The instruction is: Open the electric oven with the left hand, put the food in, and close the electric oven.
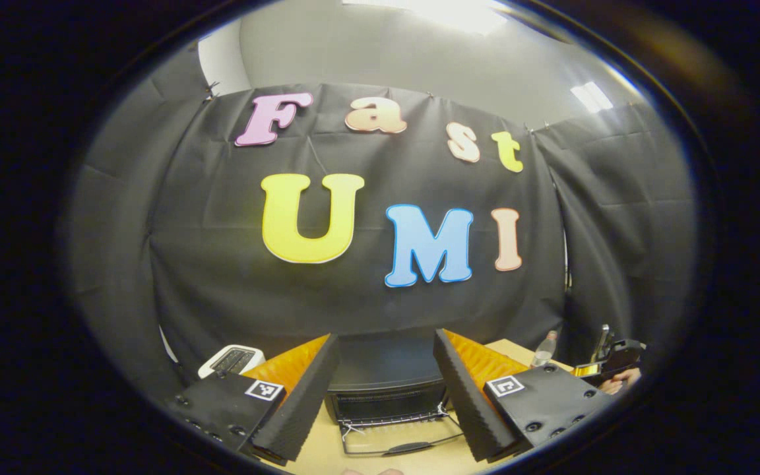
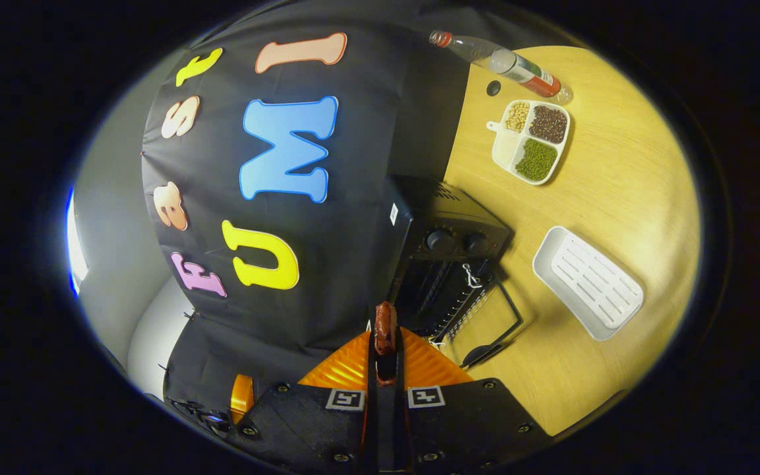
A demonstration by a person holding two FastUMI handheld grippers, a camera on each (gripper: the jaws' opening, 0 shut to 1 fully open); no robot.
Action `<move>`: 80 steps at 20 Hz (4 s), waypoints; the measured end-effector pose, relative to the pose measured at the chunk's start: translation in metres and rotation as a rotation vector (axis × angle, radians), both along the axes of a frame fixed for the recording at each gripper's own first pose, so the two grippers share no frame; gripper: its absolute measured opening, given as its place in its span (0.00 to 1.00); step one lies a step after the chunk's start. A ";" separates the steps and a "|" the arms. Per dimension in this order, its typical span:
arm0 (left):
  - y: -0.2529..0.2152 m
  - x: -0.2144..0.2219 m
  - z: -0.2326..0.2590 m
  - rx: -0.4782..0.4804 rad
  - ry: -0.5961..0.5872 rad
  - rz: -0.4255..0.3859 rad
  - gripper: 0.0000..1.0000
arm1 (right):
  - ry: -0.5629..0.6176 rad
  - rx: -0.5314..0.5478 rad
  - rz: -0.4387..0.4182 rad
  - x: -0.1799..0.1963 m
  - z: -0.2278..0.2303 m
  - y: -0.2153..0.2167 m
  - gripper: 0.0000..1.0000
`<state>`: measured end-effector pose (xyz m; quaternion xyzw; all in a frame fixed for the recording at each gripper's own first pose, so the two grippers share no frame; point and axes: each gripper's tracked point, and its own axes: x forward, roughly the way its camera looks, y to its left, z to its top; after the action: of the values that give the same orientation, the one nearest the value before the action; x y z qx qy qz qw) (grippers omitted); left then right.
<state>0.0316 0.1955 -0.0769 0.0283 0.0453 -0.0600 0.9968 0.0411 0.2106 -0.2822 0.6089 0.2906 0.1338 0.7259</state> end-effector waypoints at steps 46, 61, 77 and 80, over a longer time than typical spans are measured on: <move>0.074 -0.004 -0.060 -0.047 0.136 0.069 1.00 | 0.092 -0.751 -0.072 0.130 -0.106 0.088 0.71; -0.014 0.022 -0.005 0.018 -0.031 0.033 0.96 | -0.468 -1.265 -0.273 0.053 0.147 -0.039 0.71; -0.078 0.030 -0.035 0.024 0.114 0.057 0.93 | -0.558 -1.260 -0.268 0.024 0.207 -0.089 1.00; -0.074 0.030 -0.084 -0.014 0.264 0.072 0.96 | -0.545 -1.238 -0.276 0.025 0.205 -0.100 1.00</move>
<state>0.0615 0.1211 -0.1612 0.0114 0.1767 -0.0280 0.9838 0.0665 0.1110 -0.0771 0.0581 0.0407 -0.0021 0.9975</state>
